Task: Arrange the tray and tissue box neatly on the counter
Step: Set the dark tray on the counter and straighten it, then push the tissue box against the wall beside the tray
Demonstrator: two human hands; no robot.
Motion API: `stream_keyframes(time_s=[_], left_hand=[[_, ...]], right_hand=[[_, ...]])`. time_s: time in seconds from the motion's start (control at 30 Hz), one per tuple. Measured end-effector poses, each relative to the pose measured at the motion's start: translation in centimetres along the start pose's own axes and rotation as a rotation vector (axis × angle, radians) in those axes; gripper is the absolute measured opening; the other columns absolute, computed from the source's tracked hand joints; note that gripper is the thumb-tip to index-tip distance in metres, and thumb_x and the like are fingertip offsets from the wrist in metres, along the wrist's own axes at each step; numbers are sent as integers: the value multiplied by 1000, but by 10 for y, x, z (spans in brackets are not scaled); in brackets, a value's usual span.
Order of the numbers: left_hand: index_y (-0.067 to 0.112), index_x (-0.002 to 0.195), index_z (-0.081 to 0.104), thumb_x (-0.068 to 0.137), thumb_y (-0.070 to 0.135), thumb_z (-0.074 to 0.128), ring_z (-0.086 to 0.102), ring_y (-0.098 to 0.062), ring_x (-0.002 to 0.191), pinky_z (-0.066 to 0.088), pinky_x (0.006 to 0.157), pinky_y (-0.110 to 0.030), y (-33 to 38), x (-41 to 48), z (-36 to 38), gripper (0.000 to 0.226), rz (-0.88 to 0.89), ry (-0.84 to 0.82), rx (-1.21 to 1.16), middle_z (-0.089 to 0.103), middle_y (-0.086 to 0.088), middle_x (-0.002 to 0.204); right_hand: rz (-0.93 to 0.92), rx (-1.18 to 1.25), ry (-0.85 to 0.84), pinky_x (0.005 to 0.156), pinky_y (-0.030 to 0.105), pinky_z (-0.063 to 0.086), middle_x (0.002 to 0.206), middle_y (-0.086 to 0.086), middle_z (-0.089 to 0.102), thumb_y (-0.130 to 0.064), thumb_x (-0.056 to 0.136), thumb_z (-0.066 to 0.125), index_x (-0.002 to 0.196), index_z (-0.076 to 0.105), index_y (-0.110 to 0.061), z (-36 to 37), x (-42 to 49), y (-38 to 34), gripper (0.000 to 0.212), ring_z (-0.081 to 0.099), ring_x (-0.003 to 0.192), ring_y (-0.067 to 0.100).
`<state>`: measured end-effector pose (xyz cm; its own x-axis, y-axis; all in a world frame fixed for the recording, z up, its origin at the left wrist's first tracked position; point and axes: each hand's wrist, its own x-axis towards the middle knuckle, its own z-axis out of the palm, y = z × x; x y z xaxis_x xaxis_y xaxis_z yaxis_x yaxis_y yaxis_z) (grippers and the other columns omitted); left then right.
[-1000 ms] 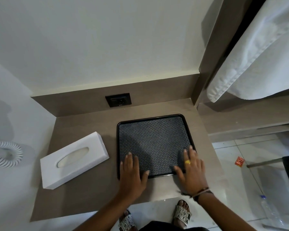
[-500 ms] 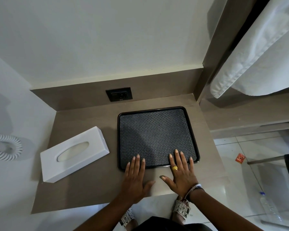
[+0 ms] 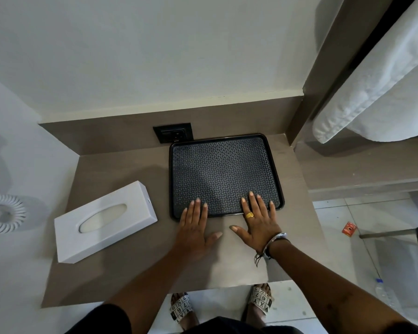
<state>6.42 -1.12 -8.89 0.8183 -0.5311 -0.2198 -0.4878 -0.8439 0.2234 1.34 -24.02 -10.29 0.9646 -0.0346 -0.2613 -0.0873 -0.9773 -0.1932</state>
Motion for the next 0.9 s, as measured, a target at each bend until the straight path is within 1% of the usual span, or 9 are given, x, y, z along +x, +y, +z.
stream_keyframes(time_s=[0.2, 0.33, 0.4, 0.47, 0.6, 0.67, 0.77, 0.83, 0.9], left_hand=[[3, 154, 22, 90, 69, 33, 8, -32, 152, 7, 122, -45, -11, 5, 1, 92, 74, -3, 59, 15, -19, 163], [0, 153, 22, 92, 65, 31, 8, -32, 152, 5, 122, -44, -11, 1, -6, 89, 79, 48, 35, 14, -19, 163], [0, 153, 20, 94, 62, 29, 6, -31, 152, 4, 124, -46, -18, -2, -11, 86, 38, 112, -7, 10, -19, 164], [1, 153, 20, 94, 61, 31, 6, -32, 152, 7, 123, -51, -32, -4, -22, 84, -16, 185, -54, 8, -20, 164], [3, 150, 29, 83, 61, 52, 9, -37, 151, 11, 119, -57, -84, -9, -56, 91, -90, 255, -65, 11, -24, 163], [1, 150, 30, 75, 59, 63, 7, -39, 151, 11, 119, -59, -119, -14, -74, 100, -115, 209, -35, 7, -25, 163], [2, 154, 11, 67, 68, 72, -6, -34, 152, 3, 123, -56, -174, -27, -98, 125, -186, -8, 10, -8, -19, 164], [7, 155, -5, 61, 78, 70, -16, -29, 151, -5, 123, -52, -209, -38, -106, 140, -220, -170, 71, -18, -14, 164], [10, 154, -15, 54, 84, 68, -21, -28, 150, -9, 122, -51, -238, -51, -108, 149, -243, -270, 130, -23, -12, 163]], right_hand=[[-14, 4, 7, 117, 57, -4, 165, 11, 2, -80, 85, 14, 157, 8, -19, -3, 2, 1, 94, 2, 151, 31], [-68, 20, 132, 116, 60, 8, 163, 17, 14, -74, 88, 29, 154, 23, -13, -8, -7, -7, 91, 14, 149, 34], [-166, 40, 179, 116, 61, 12, 162, 18, 18, -70, 91, 36, 153, 27, -13, -6, -15, -16, 85, 18, 148, 35], [-288, 46, 169, 117, 59, 14, 161, 17, 22, -67, 92, 39, 152, 30, -15, -1, -22, -29, 80, 23, 146, 35], [-511, 51, 31, 119, 52, 10, 153, 14, 40, -64, 95, 40, 148, 36, -19, 16, -30, -62, 70, 32, 142, 34], [-571, 36, -22, 120, 54, 12, 157, 12, 33, -66, 94, 40, 152, 29, -25, 23, -28, -79, 72, 26, 146, 32], [-559, -3, -75, 119, 58, 11, 163, 10, 15, -69, 89, 42, 154, 24, -28, 27, -20, -107, 80, 16, 149, 32], [-525, -35, -98, 117, 61, 14, 163, 12, 15, -72, 85, 42, 153, 27, -26, 28, -15, -123, 84, 17, 148, 35], [-486, -65, -101, 116, 63, 15, 162, 14, 18, -74, 83, 41, 153, 30, -25, 28, -12, -135, 86, 18, 147, 38]])
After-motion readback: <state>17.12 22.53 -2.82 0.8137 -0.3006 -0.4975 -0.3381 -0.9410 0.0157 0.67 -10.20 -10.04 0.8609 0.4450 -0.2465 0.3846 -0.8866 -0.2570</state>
